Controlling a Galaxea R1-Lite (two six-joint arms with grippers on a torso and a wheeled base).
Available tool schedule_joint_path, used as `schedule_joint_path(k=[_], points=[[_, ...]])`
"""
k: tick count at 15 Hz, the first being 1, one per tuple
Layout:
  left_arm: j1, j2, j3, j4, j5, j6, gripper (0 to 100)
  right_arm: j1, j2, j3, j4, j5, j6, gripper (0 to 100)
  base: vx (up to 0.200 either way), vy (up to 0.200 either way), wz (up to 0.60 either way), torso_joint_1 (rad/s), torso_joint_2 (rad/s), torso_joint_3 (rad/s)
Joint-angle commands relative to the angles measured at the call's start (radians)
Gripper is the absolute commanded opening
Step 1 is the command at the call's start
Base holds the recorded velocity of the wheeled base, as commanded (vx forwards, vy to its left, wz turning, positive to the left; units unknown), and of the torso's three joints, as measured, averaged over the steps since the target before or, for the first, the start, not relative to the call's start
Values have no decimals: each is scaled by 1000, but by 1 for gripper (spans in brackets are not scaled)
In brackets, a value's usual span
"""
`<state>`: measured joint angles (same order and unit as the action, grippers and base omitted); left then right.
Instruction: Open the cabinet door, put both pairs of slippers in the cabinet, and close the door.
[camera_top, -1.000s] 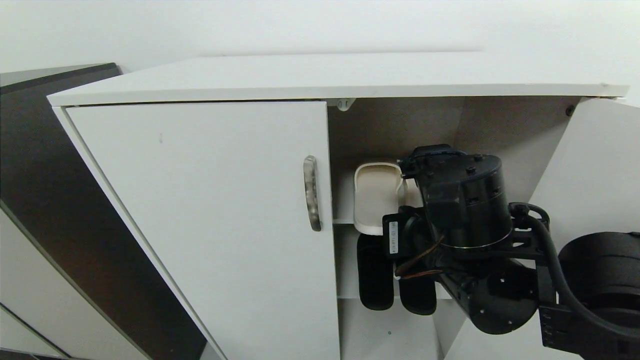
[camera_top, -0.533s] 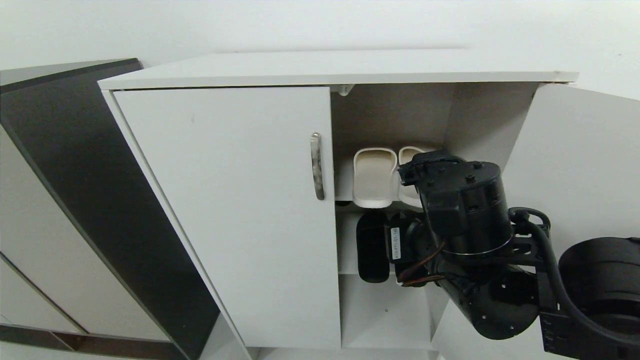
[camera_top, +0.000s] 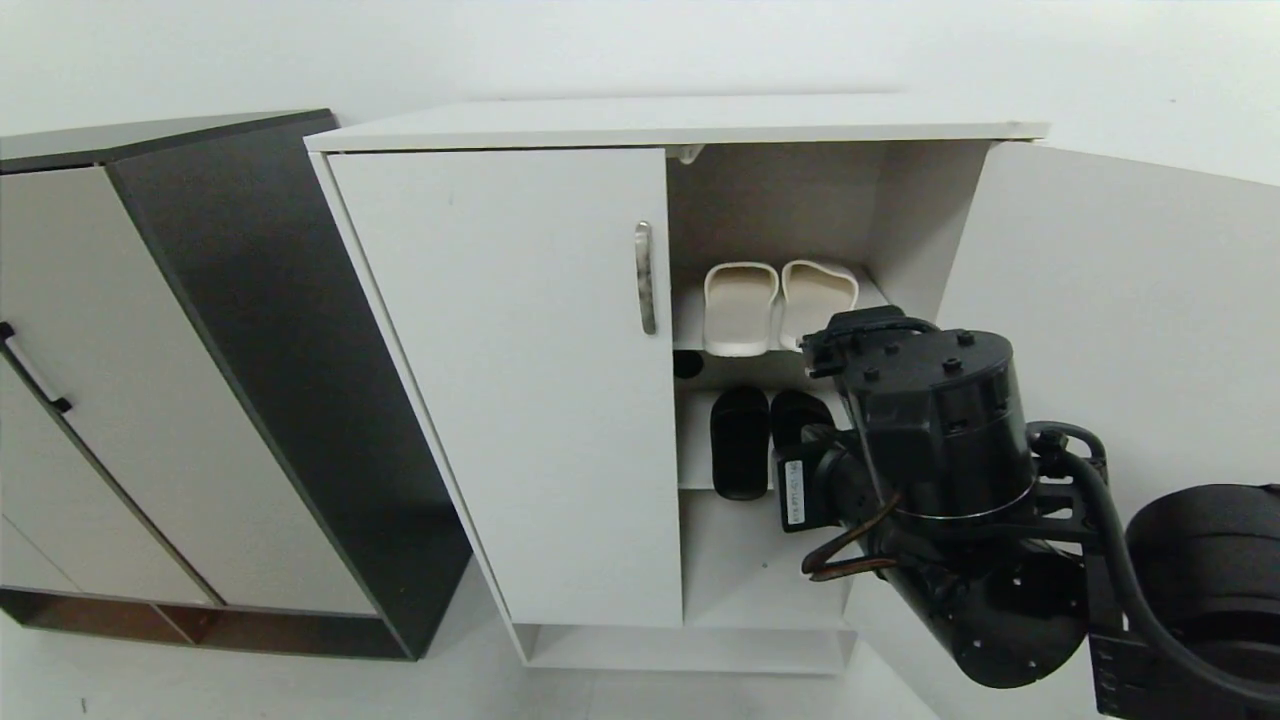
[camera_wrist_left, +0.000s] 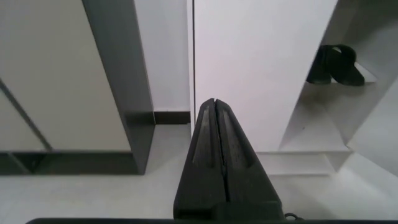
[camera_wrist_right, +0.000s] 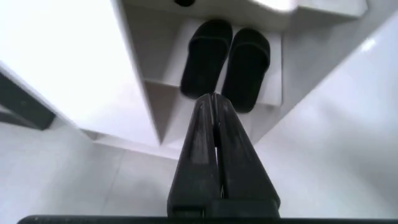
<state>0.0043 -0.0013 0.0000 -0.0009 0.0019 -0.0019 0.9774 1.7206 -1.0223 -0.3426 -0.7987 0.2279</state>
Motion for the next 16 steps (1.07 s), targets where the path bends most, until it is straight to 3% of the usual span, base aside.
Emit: schedule_joint_path(k=[1,6,16], points=[[0,1,0,-1,1,0,0,-3,-4,15,-24,0,-4,0,-200,0,0,7,2,7],[0,1,0,-1,1,-1,0,-22,-10,67,-82,6,-67,0,-200,0,0,2,5,3],[0,1,0,-1,1,-1,0,-22,-7,73,-101,7,-73,0,0,0,0,0,0,0]])
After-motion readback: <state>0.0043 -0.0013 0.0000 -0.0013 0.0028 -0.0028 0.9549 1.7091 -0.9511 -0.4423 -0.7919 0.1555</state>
